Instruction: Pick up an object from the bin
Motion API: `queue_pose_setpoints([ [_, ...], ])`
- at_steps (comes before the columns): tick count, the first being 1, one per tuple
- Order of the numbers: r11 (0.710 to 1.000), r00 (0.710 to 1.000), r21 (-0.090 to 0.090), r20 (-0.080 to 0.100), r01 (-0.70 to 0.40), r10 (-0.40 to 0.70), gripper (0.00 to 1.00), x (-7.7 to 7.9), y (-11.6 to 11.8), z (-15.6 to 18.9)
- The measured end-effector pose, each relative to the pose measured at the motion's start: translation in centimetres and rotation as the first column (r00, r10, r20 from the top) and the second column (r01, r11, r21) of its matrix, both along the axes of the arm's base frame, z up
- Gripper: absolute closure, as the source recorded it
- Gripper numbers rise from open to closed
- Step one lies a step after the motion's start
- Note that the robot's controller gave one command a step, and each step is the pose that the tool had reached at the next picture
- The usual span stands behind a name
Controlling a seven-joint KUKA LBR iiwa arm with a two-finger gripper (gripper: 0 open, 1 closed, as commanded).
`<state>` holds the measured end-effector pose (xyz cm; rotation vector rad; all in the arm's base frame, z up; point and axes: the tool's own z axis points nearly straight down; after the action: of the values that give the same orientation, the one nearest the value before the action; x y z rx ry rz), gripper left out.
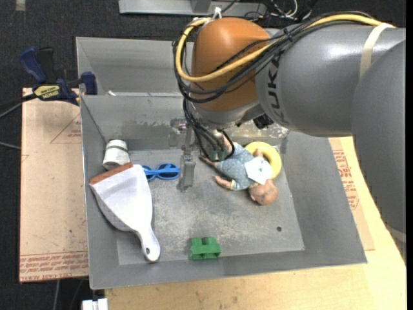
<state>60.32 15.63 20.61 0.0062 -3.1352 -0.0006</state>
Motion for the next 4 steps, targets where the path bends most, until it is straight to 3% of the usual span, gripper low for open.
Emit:
queue_pose_setpoints([
  [1,1.000,1.000,0.001,0.007,0.003,-0.003,0.00,0.2,-0.1,0.5],
  [2,0.999,0.999,0.003,0.014,-0.038,0.038,0.00,0.8,0.1,-3.6],
  [3,0.985,0.985,0.002,0.011,-0.171,0.170,0.00,1.4,-0.4,-8.6],
  [4,1.000,1.000,0.005,0.017,-0.019,0.019,1.00,2.8,-1.2,-13.5],
])
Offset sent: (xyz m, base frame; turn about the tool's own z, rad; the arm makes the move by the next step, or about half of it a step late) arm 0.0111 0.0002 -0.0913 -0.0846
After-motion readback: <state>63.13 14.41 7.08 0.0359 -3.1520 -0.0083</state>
